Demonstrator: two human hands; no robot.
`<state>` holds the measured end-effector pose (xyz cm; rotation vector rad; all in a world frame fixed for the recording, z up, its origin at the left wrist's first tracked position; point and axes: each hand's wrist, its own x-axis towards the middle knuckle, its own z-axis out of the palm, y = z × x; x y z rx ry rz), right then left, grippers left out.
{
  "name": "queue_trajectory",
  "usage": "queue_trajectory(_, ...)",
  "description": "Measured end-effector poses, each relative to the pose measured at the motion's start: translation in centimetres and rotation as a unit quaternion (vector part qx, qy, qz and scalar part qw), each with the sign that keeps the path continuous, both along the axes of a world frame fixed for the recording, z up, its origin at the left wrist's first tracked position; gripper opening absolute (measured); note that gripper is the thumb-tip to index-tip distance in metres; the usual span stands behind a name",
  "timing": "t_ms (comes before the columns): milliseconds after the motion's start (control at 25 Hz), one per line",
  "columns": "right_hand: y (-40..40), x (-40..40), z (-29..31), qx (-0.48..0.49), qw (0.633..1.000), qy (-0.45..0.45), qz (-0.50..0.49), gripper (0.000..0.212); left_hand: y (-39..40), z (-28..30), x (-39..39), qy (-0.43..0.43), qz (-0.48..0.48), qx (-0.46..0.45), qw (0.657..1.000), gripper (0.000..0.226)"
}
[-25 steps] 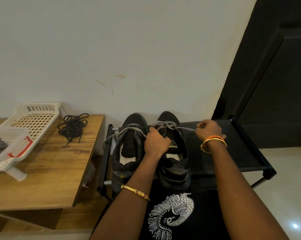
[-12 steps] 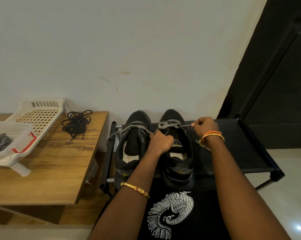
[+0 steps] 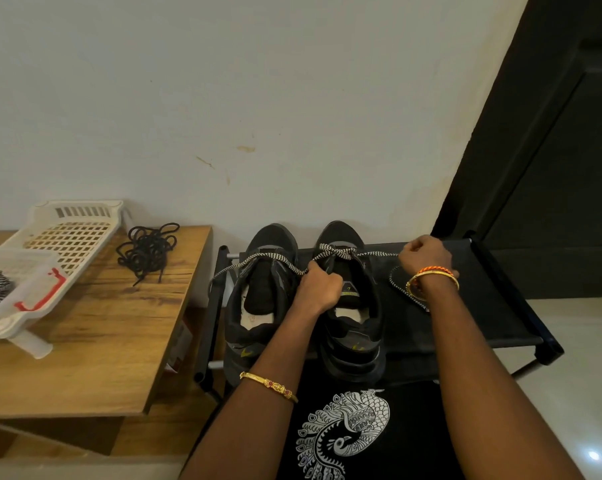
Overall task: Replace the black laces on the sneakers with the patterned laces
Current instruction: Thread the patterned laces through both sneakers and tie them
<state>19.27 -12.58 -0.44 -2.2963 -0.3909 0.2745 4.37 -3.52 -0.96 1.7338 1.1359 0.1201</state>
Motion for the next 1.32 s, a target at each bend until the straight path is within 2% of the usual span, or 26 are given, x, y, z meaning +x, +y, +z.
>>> queue_trajectory(80,-0.1,-0.4,0.3,0.012,0.999,-0.001,0.037,0.006,0.0,-0.2,0.1,-0.008,0.005,0.004,1.0,0.054)
queue_trajectory(320,0.4,-0.8,0.0,0.048,0.986,0.03,0.157,0.012,-0.5,-0.5,0.1,-0.025,0.036,0.017,0.999,0.045)
queue_trajectory(440,1.2,-1.6,-0.2,0.044,0.978,0.041,0.2,0.002,-0.8,-0.3,0.4,-0.009,0.032,0.023,0.999,0.05)
queue_trajectory(560,1.7,-2.3,0.0,0.054,0.975,0.038,0.211,0.009,-1.0,-0.2,0.4,0.001,0.028,0.029,0.999,0.054)
queue_trajectory(760,1.6,-2.3,0.0,0.053,0.979,0.036,0.195,0.013,-1.0,-0.6,0.4,-0.004,0.029,0.038,0.999,0.049)
queue_trajectory(960,1.9,-1.3,-0.6,-0.006,0.988,-0.003,0.153,0.012,-0.6,-0.8,0.3,0.0,0.031,0.056,0.998,0.044)
queue_trajectory(1040,1.5,-0.5,-0.7,-0.027,0.994,-0.012,0.106,0.011,-0.6,-0.9,0.4,-0.006,0.032,0.062,0.998,0.044)
queue_trajectory(1200,0.6,0.8,-0.6,-0.079,0.995,-0.033,-0.047,0.021,-0.7,-1.0,0.6,-0.014,0.029,0.073,0.997,0.046)
queue_trajectory(1320,1.7,0.6,-0.6,-0.073,0.997,-0.015,-0.005,0.016,-0.5,-1.1,0.6,-0.011,0.019,0.067,0.998,0.048)
